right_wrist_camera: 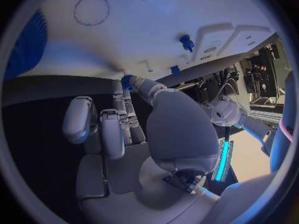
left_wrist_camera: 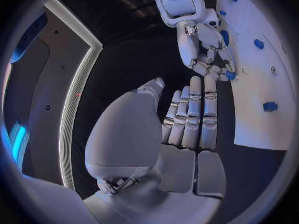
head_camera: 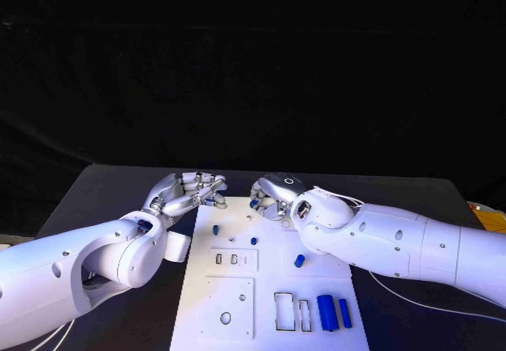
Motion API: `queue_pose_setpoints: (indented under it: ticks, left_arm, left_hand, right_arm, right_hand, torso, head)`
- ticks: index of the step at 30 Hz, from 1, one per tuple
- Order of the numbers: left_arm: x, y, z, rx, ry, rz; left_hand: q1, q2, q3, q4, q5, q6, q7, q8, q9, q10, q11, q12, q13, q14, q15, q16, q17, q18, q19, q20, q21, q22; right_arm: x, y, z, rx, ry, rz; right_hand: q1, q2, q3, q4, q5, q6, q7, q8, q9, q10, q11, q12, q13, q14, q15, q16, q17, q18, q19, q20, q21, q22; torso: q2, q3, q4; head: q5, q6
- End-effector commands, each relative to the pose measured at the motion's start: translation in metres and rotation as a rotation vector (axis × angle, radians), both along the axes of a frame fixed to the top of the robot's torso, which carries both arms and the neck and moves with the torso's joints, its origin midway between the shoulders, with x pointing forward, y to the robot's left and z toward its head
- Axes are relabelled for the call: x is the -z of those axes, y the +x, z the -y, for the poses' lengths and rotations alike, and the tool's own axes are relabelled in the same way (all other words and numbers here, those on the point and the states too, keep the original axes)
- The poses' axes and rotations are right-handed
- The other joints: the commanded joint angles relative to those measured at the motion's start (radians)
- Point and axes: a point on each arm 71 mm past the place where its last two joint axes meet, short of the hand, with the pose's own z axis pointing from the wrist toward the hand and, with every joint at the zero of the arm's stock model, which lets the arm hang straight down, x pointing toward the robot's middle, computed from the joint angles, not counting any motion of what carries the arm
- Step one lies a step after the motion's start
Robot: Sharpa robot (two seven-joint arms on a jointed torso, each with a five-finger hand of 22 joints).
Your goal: Assemble the parts on the task board
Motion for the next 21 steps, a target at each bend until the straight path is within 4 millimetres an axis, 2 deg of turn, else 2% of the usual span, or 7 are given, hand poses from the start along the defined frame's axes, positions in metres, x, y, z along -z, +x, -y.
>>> queue_pose_setpoints:
  ticks: [1,15,21]
  left_arm:
    - [-0.002,-0.001,0.003,0.018,-0.012,0.003]
    - [-0.003,-0.001,0.003,0.018,-0.015,0.01]
    - [-0.003,-0.001,0.003,0.018,-0.015,0.011]
  left_hand:
    - [0.001,0.0,0.005,0.001,-0.005,-0.002,0.002,-0.003,0.002,-0.001,0.001,-0.005,0.001,-0.007,0.002,0.005,0.001,0.018,0.002,-0.001,0.004,0.001]
    - [0.002,0.0,0.007,0.002,-0.005,-0.001,0.001,-0.003,0.002,0.001,0.001,-0.005,0.001,-0.01,0.002,0.005,0.004,0.018,0.0,-0.001,0.005,0.002]
    - [0.002,0.0,0.007,0.002,-0.005,-0.001,0.001,-0.003,0.002,0.001,0.001,-0.005,0.001,-0.01,0.002,0.005,0.004,0.018,0.0,-0.001,0.005,0.002]
  right_arm:
    - [0.003,0.001,0.001,0.01,-0.024,-0.018]
    - [0.005,0.003,-0.004,0.017,-0.03,-0.012]
    - [0.007,0.003,-0.008,0.011,-0.026,-0.013]
  right_hand:
    - [-0.001,-0.001,0.003,0.004,-0.004,-0.005,0.001,0.003,0.001,-0.002,0.002,-0.007,0.001,0.059,-0.006,0.006,0.021,-0.01,-0.002,0.001,-0.003,0.0]
    - [0.001,-0.005,0.004,0.003,-0.006,-0.008,0.002,0.002,0.003,-0.004,0.003,-0.008,0.001,0.058,-0.005,0.005,0.018,-0.009,-0.006,0.002,-0.007,-0.005]
    - [-0.003,-0.014,0.006,0.008,-0.011,-0.024,0.01,-0.004,0.007,-0.021,0.01,-0.011,-0.001,0.057,0.0,0.005,0.014,-0.007,-0.014,0.005,-0.014,-0.013]
  torso:
    - [-0.001,0.0003,-0.0022]
    - [0.001,-0.0003,-0.0008]
    - [0.001,0.0002,-0.0003]
  head:
    - [0.001,-0.001]
    - [-0.002,0.003]
    - [-0.001,0.002]
